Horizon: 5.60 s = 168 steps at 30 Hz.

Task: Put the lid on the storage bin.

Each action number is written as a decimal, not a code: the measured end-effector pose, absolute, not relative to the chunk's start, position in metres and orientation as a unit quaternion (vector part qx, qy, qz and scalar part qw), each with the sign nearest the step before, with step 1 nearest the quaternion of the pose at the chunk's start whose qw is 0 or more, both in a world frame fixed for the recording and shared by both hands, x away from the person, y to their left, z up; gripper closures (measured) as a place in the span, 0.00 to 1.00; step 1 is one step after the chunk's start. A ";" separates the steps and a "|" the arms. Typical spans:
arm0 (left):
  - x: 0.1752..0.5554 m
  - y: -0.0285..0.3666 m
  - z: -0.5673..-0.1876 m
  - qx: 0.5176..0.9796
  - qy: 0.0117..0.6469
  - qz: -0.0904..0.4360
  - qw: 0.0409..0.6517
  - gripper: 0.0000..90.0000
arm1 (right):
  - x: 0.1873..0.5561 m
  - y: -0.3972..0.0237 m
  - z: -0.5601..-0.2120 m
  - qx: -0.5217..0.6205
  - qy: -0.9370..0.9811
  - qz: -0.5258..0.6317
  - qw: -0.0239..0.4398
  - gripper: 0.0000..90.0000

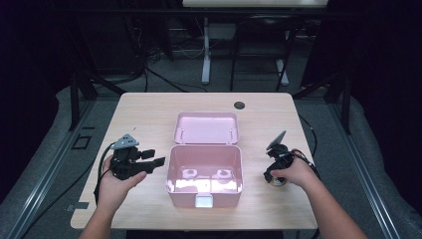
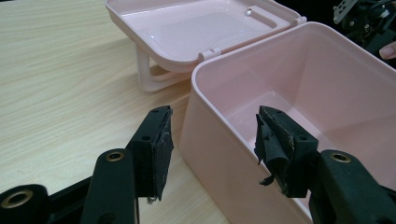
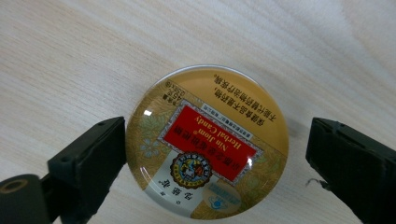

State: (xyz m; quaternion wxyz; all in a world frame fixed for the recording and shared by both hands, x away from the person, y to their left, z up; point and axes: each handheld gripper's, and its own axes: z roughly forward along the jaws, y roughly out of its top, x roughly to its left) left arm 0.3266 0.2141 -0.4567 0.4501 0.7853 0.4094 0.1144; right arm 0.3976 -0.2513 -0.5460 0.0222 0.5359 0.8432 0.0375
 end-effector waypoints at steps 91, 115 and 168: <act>0.326 0.219 -0.455 0.780 0.413 0.115 0.455 0.51 | 0.388 -0.229 -0.494 0.462 0.886 0.028 0.032 0.22; 0.325 0.220 -0.454 0.776 0.416 0.114 0.460 0.51 | 0.384 -0.213 -0.458 0.413 0.910 0.028 0.030 0.22; 0.327 0.220 -0.455 0.778 0.414 0.108 0.461 0.51 | 0.365 -0.167 -0.413 0.125 0.991 0.043 0.033 0.22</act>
